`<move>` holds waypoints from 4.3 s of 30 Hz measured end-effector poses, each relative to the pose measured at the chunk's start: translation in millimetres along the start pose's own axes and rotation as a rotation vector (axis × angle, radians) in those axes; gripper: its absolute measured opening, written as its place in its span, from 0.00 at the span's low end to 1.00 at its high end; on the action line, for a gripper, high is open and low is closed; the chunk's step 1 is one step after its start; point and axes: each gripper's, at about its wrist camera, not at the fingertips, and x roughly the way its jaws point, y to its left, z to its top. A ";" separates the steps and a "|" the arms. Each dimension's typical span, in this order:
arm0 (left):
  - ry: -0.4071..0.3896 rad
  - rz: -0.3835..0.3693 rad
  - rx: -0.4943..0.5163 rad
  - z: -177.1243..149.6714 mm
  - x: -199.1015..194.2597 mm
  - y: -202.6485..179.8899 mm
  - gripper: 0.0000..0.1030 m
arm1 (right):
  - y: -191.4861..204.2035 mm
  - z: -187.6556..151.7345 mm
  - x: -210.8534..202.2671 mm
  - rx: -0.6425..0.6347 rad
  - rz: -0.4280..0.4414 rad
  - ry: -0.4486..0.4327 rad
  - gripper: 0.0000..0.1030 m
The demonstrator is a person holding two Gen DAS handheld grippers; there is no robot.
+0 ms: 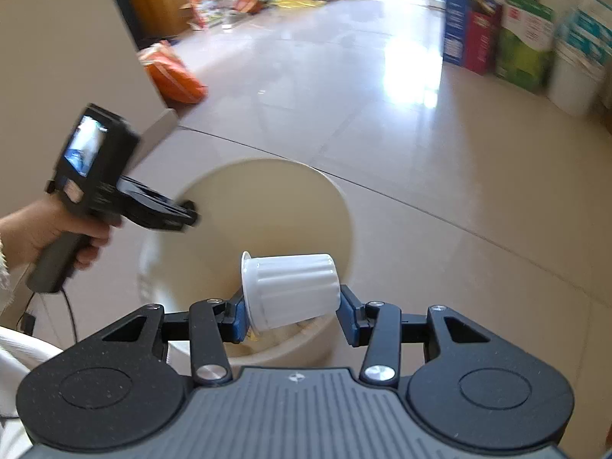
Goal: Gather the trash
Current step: 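Carry the white plastic cup over the bin and open the right tool, then move the right tool to the clear printed wrapper and grasp it, then carry the clear wrapper over the bin and release it with the right tool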
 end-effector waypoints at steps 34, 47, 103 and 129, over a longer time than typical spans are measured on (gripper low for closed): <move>0.001 0.009 0.012 -0.4 2.8 -2.2 0.14 | -54.2 -87.8 14.2 0.158 -0.194 -0.043 0.95; 0.006 0.026 0.023 1.3 1.9 -6.6 0.14 | -132.9 -239.1 101.1 0.495 -0.335 0.077 0.96; 0.011 0.025 0.010 1.7 2.8 -5.9 0.14 | -187.3 -222.0 157.8 0.565 -0.310 0.363 0.26; 0.008 0.024 0.011 0.9 2.6 -6.5 0.14 | -43.7 -18.5 4.6 0.080 -0.082 0.085 0.27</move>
